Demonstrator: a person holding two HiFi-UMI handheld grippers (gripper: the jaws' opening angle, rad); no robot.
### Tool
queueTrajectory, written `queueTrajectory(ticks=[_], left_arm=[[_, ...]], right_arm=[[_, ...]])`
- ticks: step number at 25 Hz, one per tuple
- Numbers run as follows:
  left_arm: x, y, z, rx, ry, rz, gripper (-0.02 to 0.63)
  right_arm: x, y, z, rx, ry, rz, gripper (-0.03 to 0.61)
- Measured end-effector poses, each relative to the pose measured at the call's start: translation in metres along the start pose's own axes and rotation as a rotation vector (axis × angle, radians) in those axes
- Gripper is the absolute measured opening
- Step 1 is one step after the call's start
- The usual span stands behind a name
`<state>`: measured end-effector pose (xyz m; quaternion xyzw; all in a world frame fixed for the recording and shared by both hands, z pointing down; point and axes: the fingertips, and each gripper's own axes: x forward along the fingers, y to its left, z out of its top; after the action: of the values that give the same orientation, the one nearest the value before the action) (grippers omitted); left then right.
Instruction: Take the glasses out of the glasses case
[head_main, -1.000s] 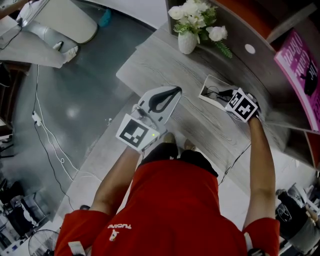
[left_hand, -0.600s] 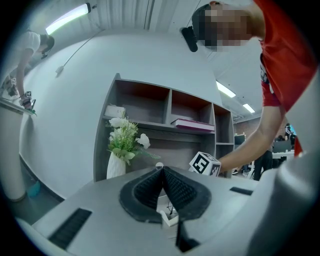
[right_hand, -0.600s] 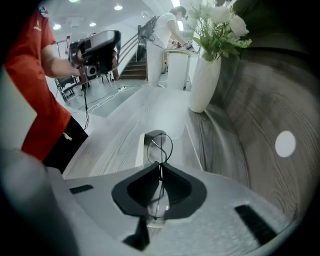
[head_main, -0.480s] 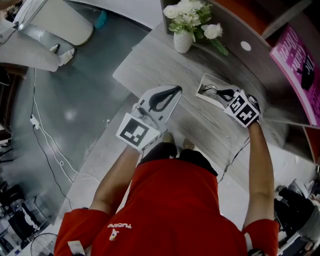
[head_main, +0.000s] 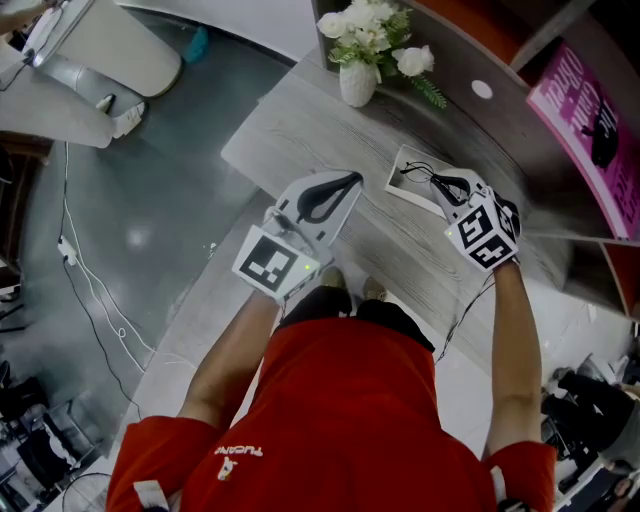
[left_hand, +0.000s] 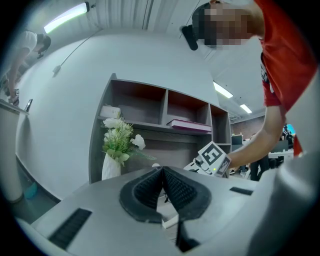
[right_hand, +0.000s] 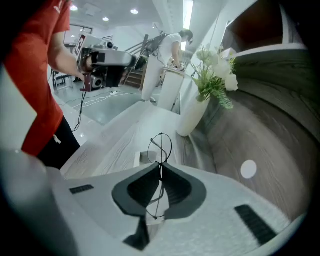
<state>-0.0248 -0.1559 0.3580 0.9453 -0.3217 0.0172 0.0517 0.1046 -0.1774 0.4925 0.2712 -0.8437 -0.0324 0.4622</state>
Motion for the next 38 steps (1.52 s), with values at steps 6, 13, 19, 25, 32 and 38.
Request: queueTrajectory(ticks=[6,13,19,25,32,38], left_arm=[[0.002,-0.01,0.003,0.007,0.009,-0.022,0.011],[0.006,-0.026,0.026,0.046,-0.024,-0.029,0.011],[0.006,-0.044,0.044,0.068,-0.046,-0.036,0.011],[0.001,-0.059,0.055,0.09,-0.055,-0.046,0.011],[-0.004,-0.079,0.059,0.105,-0.055,-0.075,0.011],[-0.007,-0.088,0.06,0.1,-0.052,-0.08,0.011]], right_arm=[[-0.038,-0.007,0.034,0.044,-0.134,-0.079,0.026],[-0.104,-0.003,0.084,0.141,-0.342,-0.175,0.026],[-0.147,0.012,0.106,0.221,-0.468,-0.208,0.026],[-0.18,0.022,0.111,0.281,-0.543,-0.248,0.026],[-0.199,0.034,0.101,0.308,-0.567,-0.267,0.025],[-0.204,0.043,0.093,0.322,-0.564,-0.267,0.025]])
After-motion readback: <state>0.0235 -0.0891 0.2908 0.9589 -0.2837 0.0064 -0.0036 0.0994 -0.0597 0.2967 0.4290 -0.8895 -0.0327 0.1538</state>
